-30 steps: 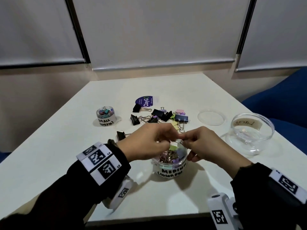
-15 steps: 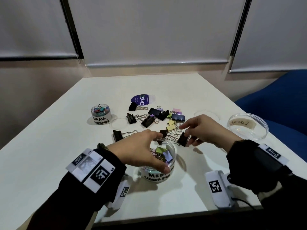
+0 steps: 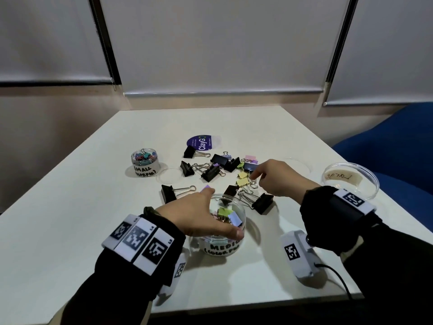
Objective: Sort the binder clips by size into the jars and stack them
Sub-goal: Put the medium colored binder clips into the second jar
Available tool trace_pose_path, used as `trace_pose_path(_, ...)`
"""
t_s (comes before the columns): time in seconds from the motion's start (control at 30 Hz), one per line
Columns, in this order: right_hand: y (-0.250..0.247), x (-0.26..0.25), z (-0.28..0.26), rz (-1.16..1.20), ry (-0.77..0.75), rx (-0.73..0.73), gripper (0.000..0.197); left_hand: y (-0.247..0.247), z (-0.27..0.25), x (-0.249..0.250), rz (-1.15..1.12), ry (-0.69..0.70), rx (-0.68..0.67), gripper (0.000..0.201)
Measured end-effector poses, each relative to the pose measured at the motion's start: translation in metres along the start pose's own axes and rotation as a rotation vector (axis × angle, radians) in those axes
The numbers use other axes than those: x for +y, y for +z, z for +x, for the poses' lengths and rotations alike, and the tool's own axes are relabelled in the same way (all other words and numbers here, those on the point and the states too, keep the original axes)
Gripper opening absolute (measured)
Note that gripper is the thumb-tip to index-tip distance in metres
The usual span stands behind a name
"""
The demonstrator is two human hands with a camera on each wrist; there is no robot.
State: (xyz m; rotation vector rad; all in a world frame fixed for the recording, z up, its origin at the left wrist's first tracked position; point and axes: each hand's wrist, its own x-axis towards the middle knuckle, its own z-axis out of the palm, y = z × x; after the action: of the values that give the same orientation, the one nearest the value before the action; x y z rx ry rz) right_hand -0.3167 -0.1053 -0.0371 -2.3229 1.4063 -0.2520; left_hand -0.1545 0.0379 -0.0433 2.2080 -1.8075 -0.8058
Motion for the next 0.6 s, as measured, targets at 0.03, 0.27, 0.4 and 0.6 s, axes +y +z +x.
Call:
trace_pose_path(0.03, -0.001, 0.001, 0.001, -0.028, 0.007, -0.003, 0.043, -0.001, 0.001, -0.001, -0.010, -0.021, 0.012, 0.129)
trace_pose_path(0.27, -0.003, 0.008, 0.008, -0.042, 0.010, -0.029, 0.033, -0.005, 0.006, 0.003, 0.076, -0.107, 0.110, 0.121)
trace_pose_path(0.4, 0.002, -0.007, 0.015, -0.071, -0.160, -0.115, 0.037, -0.010, 0.012, -0.002, 0.129, -0.177, 0.181, 0.118)
trace_pose_path(0.6, 0.013, -0.009, 0.036, -0.233, -0.172, -0.160, 0.033, -0.017, 0.010, -0.018, 0.011, -0.134, 0.111, 0.116)
